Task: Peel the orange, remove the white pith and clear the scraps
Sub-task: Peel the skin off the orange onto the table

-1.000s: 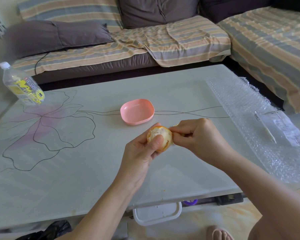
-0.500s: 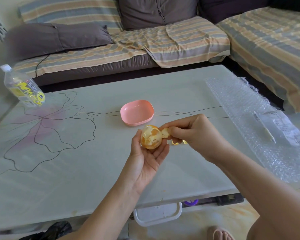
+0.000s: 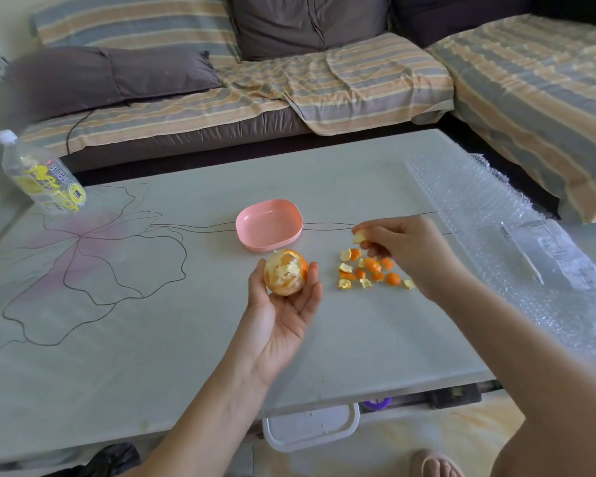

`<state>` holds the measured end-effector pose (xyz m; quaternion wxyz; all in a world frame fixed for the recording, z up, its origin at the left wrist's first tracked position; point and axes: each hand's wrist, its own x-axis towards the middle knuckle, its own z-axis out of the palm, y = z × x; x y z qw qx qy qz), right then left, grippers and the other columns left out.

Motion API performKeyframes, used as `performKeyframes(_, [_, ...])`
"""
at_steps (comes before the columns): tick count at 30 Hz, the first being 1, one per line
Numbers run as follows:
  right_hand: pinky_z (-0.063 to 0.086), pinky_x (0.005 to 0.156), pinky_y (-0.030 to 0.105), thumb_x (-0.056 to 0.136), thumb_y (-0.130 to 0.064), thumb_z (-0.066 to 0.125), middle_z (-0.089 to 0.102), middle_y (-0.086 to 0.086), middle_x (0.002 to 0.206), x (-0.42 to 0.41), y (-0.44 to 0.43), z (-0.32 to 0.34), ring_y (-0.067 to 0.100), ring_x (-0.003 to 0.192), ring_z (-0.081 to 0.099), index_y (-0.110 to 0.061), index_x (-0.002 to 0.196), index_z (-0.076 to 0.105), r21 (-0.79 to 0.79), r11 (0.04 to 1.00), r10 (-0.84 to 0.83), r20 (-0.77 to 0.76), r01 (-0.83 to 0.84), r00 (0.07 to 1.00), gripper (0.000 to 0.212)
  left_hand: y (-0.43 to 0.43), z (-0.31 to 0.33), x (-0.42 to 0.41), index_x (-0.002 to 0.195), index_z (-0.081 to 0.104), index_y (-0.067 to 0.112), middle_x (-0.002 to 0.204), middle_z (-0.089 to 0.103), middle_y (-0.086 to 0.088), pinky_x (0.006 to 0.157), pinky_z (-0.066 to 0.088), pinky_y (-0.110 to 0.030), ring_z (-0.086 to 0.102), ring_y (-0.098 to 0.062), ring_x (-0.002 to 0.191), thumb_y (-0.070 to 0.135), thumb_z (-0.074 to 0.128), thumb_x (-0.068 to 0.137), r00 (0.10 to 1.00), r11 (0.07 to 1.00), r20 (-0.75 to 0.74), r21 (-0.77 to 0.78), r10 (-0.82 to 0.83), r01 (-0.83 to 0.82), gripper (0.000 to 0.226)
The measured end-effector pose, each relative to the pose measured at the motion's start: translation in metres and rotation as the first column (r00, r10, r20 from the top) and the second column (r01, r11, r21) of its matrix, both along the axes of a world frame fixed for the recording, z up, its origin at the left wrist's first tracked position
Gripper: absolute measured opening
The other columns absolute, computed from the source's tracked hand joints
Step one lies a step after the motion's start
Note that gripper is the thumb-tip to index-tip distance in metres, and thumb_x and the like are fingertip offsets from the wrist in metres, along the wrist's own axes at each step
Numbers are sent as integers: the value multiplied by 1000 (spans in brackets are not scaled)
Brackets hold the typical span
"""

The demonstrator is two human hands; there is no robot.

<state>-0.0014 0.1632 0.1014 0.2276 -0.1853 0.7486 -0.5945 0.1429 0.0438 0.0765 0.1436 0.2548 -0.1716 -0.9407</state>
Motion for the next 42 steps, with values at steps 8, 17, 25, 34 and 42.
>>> performKeyframes(8, [48, 83, 38, 92, -16, 50, 65, 10, 111, -14, 1, -27, 30, 103, 58, -7, 103, 70, 585, 802, 273, -541, 123, 795, 24, 0, -3, -1, 101, 55, -4, 87, 62, -18, 57, 60, -35, 71, -24, 65, 40, 51, 93, 996, 1000, 90, -2, 14, -14, 45])
performKeyframes(17, [43, 79, 11, 80, -43, 67, 68, -12, 100, 34, -10, -19, -2, 89, 60, -24, 116, 66, 217, 923, 385, -470, -318, 795, 41, 2, -4, 2, 110, 58, 1, 85, 72, -19, 68, 60, -32, 72, -23, 70, 33, 43, 99, 992, 989, 109, -121, -67, 80, 37])
performKeyframes(25, [44, 67, 17, 81, -30, 65, 63, -7, 77, 34, -5, -13, 7, 75, 58, -24, 97, 69, 239, 918, 393, -635, -316, 665, 17, 5, -5, 3, 108, 66, 7, 109, 71, -13, 77, 57, -24, 70, -16, 93, 39, 58, 75, 987, 834, 142, -534, -71, 137, 47])
performKeyframes(34, [33, 53, 31, 76, -27, 39, 36, -7, 56, 51, -16, -20, 18, 49, 37, -8, 74, 61, 266, 955, 295, -800, -132, 522, 29, 22, -11, 1, 80, 77, 18, 86, 74, -6, 71, 54, -21, 71, -15, 83, 39, 66, 68, 988, 742, 96, -670, 119, -24, 27])
performKeyframes(42, [43, 64, 17, 85, -16, 59, 68, -5, 78, 53, -12, -9, 8, 77, 59, -26, 98, 71, 154, 961, 277, -563, -231, 779, 21, 16, -11, 5, 103, 70, 7, 103, 73, -9, 80, 54, -24, 69, -18, 100, 38, 64, 76, 984, 712, 71, -699, 166, -69, 42])
